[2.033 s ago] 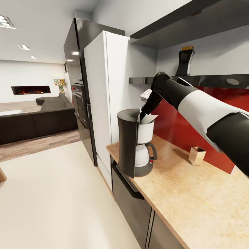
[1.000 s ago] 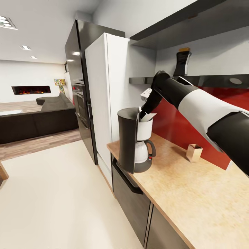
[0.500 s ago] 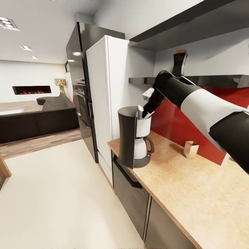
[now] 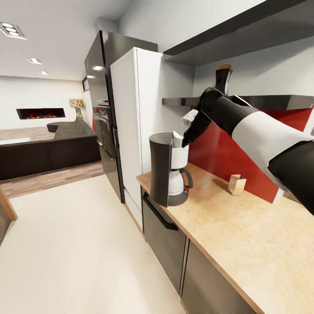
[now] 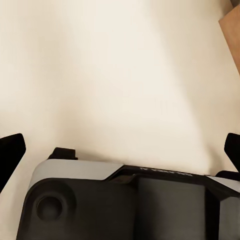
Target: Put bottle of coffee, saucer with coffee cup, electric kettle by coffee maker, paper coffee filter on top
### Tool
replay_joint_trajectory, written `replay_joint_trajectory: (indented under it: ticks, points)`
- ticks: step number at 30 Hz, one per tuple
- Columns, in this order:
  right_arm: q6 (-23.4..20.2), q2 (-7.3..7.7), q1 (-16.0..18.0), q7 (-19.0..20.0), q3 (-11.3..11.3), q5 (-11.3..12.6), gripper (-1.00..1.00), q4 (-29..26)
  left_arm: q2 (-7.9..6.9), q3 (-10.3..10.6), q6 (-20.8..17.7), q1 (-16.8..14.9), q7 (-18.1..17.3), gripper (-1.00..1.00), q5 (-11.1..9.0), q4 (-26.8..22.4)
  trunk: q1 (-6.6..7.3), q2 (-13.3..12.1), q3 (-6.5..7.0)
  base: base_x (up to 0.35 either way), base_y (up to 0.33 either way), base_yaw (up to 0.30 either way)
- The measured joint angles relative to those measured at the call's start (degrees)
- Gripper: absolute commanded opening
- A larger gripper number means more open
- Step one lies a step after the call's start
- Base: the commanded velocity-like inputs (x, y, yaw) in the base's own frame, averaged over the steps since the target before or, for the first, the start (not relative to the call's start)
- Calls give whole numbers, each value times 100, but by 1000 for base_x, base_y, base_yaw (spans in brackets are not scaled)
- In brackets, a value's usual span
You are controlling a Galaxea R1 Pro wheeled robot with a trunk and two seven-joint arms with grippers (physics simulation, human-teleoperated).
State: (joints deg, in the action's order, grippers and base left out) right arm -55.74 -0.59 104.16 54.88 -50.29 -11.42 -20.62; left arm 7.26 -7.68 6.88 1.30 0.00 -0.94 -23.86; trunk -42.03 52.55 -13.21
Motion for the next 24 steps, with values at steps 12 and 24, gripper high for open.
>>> replay_joint_trajectory:
  ticks: [12, 24]
  points:
    - [26, 473, -14, 553, 25, 25, 100, -609, 0, 1, 0, 0, 0, 100, -1, -2, 0, 0, 0, -4, 0, 0]
    - [697, 665, -157, 1265, 58, 71, 100, -1040, 0, 1, 0, 0, 0, 100, -1, -4, 0, 0, 0, 0, 0, 0]
